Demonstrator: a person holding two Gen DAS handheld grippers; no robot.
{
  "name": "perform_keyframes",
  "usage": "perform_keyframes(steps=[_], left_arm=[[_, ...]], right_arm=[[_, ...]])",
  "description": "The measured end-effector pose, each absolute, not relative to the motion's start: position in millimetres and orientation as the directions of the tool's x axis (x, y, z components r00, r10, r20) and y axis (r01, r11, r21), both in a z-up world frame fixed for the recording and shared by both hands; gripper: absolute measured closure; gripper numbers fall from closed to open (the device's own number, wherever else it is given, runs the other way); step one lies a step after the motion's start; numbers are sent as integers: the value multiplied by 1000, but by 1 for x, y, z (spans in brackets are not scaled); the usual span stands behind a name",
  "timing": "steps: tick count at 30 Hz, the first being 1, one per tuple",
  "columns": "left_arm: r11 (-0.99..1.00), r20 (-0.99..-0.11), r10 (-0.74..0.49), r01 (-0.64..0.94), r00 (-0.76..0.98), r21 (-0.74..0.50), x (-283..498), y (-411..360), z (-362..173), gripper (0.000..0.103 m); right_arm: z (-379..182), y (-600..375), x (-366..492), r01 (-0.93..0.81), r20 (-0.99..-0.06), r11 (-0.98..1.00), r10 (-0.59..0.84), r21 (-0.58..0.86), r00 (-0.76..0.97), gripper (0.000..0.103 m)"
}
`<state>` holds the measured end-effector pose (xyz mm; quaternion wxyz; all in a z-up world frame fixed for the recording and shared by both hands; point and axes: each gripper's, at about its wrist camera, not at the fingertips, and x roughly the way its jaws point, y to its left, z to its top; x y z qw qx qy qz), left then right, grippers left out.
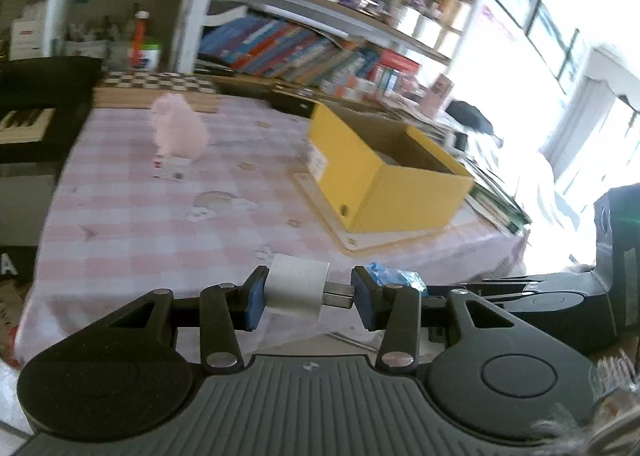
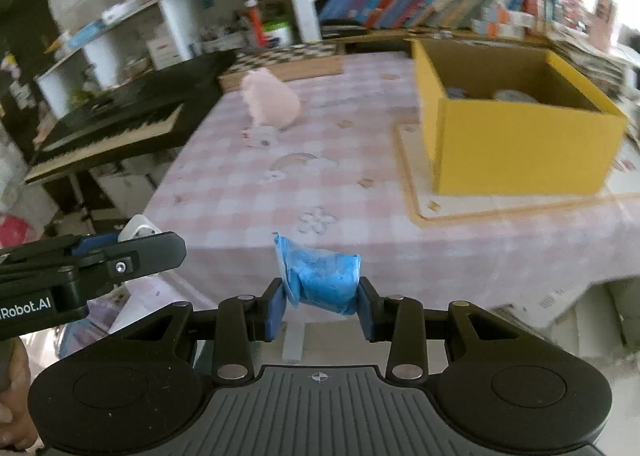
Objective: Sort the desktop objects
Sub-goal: 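Carry the charger and blue object with both tools toward the yellow box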
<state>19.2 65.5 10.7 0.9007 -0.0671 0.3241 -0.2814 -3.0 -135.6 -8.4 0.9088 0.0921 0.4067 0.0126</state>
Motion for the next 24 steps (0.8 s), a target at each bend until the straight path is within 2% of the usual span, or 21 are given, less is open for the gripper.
perform_keyframes(steps=[9,24], left_arm=[[747,-548,-648,584,530,-319,16,29,6,61],[669,-555,-708,667,437,-328,22,-15,3,61]], right_arm=[[-8,-159,-36,194,-750,968,-9,160,661,66],[-11,-192,-54,308,-762,938,-80,161,642,66]])
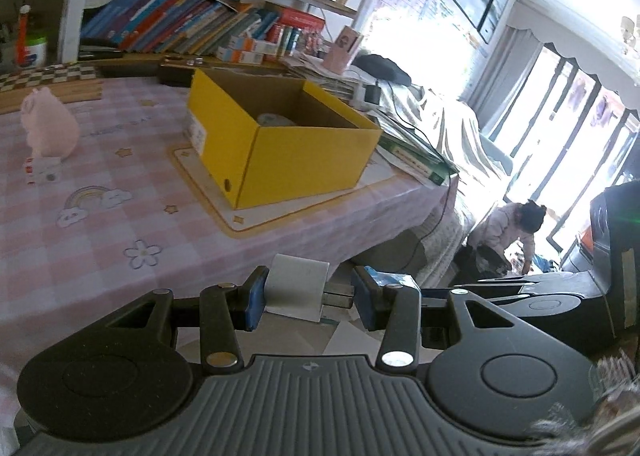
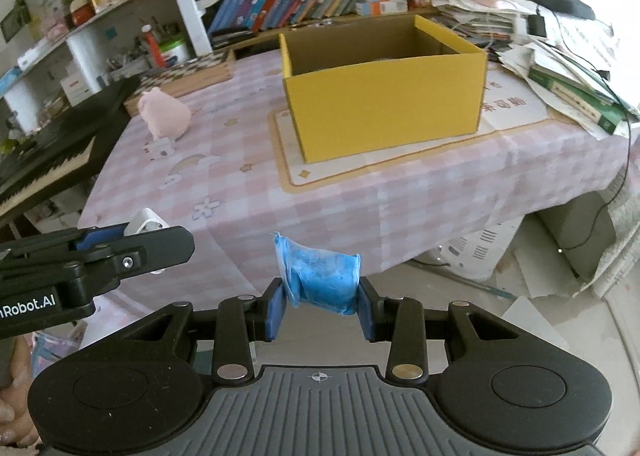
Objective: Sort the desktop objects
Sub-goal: 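Carry the charger and blue object with both tools toward the yellow box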
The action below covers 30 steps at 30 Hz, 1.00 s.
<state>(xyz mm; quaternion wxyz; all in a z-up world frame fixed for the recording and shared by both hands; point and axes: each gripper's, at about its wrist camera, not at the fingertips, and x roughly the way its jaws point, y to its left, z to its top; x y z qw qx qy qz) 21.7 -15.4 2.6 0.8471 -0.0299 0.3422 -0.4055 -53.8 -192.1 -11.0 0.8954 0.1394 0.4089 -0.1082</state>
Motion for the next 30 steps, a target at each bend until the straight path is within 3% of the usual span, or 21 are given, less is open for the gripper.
perform_keyframes(steps=[30], left_arm=[[634,-554,-726,708,407,-311,61,-124,7,61]], right_arm=[[-12,-293,-14,315,-782,935,-71,164,619,66]])
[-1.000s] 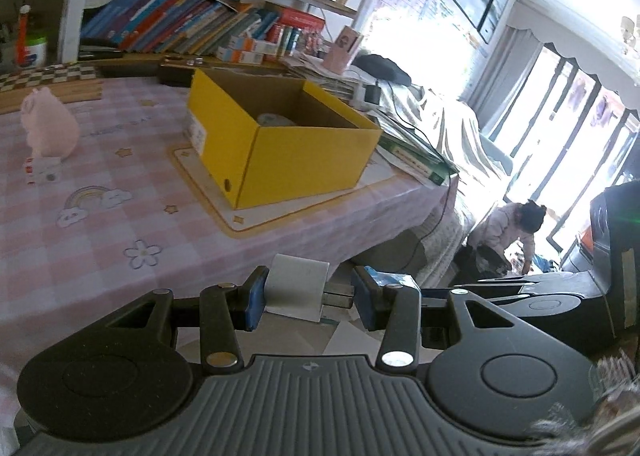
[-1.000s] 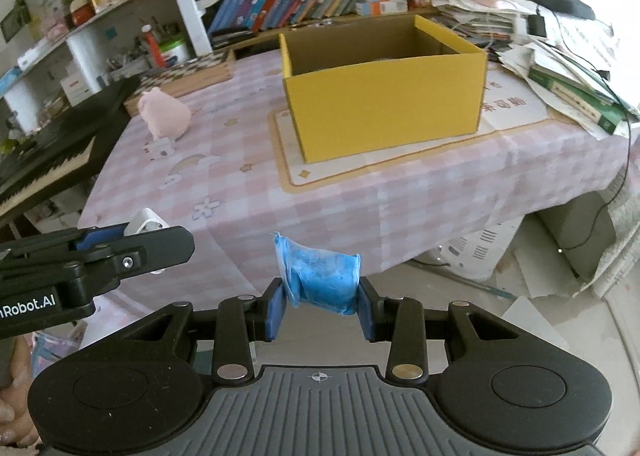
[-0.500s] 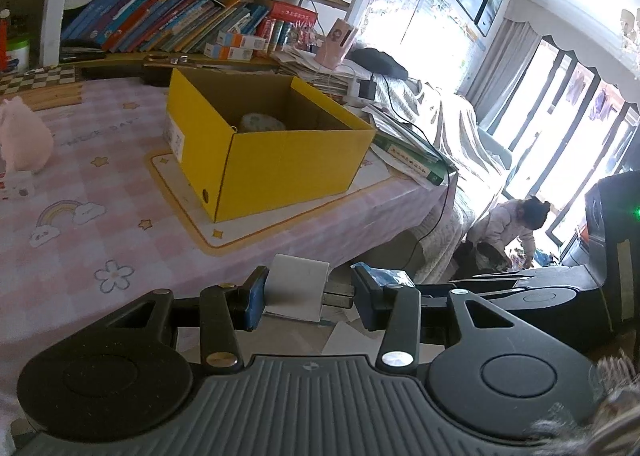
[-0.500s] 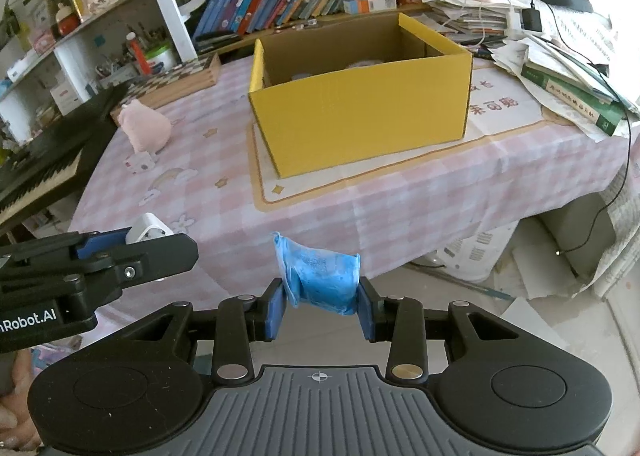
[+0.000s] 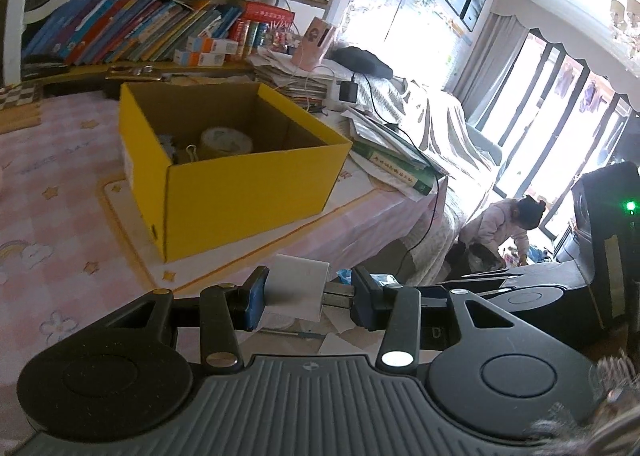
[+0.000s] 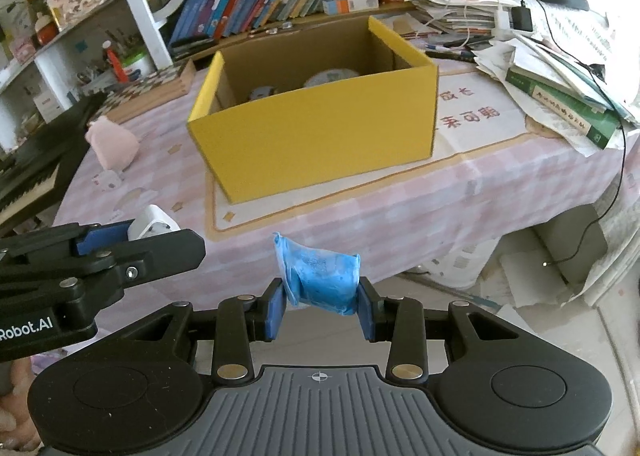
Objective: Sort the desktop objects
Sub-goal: 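Carry the charger and blue object with both tools toward the yellow box, then lower both held objects into the yellow box and open both grippers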
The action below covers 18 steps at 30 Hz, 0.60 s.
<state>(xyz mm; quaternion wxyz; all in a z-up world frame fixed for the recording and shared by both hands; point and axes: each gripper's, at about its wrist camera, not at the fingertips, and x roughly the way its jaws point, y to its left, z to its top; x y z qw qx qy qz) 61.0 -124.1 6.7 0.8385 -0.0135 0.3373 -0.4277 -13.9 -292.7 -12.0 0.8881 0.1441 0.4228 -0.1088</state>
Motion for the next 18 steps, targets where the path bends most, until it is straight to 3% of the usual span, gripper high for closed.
perform_keyframes(steps=[18], left_arm=[[704,-507,-676,673,535,-229,92,-180,32,61]], right_arm=[[11,-370,27,241,-710,956,-51,170,702,66]])
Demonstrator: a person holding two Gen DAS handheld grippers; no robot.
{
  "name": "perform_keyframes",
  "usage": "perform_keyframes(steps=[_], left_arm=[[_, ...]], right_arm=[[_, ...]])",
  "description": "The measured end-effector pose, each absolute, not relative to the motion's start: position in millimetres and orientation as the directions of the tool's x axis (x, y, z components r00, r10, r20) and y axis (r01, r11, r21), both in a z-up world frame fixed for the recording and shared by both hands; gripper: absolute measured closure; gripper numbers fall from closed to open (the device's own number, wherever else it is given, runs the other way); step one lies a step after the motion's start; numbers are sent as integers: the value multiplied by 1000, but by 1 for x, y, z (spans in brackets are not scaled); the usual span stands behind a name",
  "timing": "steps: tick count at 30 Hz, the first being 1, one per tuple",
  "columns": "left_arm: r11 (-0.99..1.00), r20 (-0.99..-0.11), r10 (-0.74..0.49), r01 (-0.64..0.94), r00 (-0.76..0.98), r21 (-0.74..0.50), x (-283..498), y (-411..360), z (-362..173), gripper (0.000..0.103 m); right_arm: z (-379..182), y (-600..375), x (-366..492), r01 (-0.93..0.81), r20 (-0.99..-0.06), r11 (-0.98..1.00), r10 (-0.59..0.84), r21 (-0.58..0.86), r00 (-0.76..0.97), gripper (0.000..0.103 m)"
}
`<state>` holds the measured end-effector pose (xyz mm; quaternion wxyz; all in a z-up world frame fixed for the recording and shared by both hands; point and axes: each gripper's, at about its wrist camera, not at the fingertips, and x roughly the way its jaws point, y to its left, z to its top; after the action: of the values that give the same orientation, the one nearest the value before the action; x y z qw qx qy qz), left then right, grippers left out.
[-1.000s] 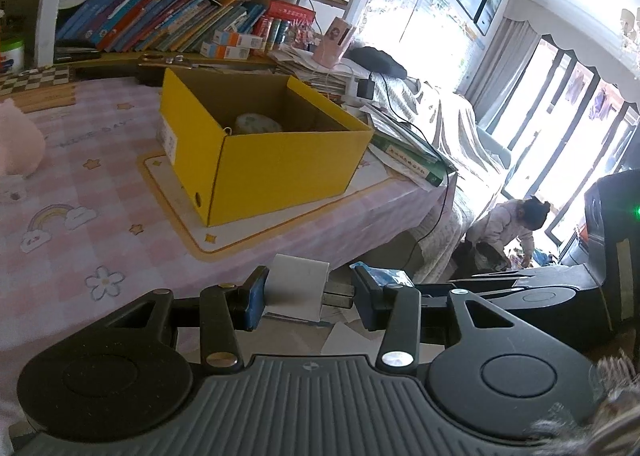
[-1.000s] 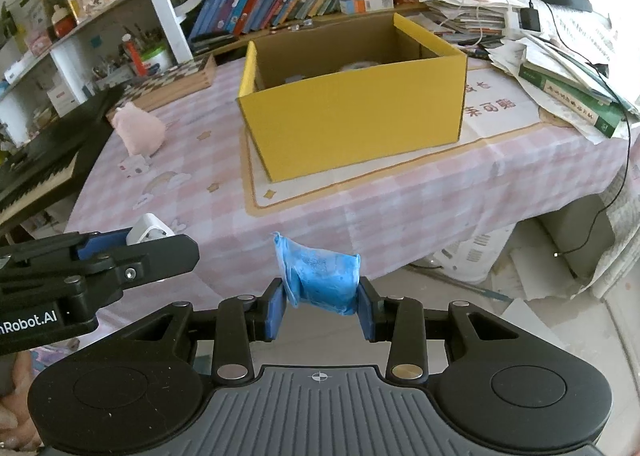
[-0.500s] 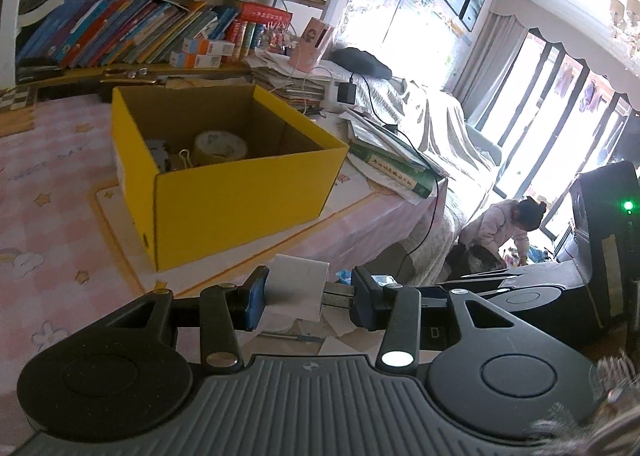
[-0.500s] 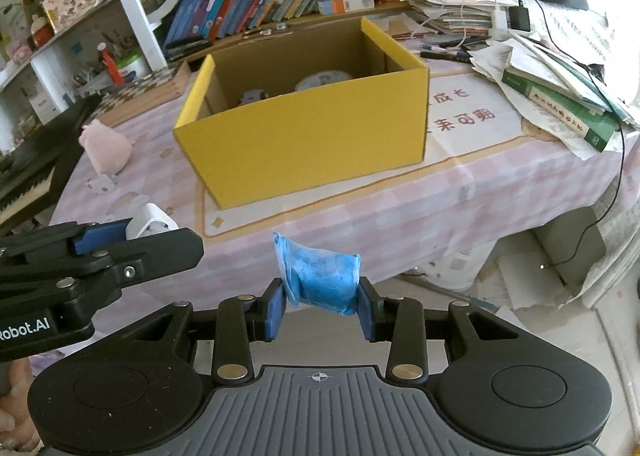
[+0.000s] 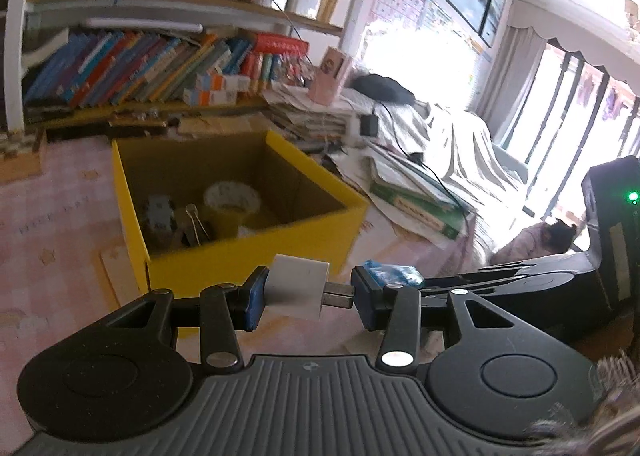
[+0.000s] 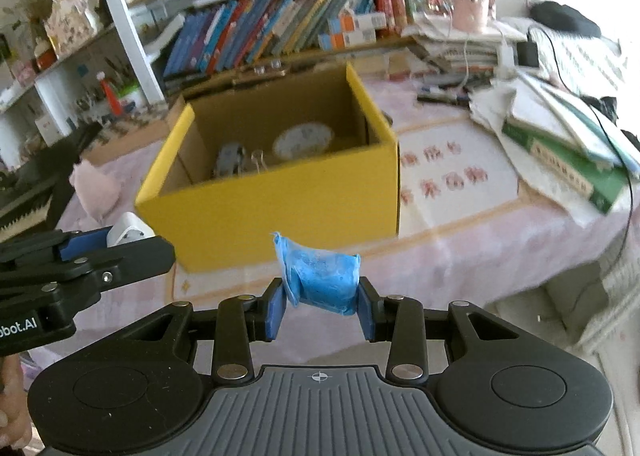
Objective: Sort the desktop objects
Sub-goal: 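Lower both held objects into the yellow box and open both grippers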
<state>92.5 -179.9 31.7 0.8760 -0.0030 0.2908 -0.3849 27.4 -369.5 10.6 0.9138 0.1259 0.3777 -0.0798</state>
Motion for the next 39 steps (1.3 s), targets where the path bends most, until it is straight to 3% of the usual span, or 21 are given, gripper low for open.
perform_keyframes(steps=[9,17,28,39], left_arm=[[768,-436,-605,632,666,-101,128,-205,54,61],[815,-477,-501,579,722,22,176,-234,36,61],[821,-650,-427,571,628,13,226,-257,-12,61],[828,-675,-415,561,611,-1,232,-259,-19,61]], right_arm=[[33,-397,76,152,-629,973,-9,175,778,66],[33,-409,126,73,-622,985,41,157,782,66],[-7,-395,204,-60,-742,990,135,126,656,66],[-33,-394,244,-114,-824,985,171,130,541,66]])
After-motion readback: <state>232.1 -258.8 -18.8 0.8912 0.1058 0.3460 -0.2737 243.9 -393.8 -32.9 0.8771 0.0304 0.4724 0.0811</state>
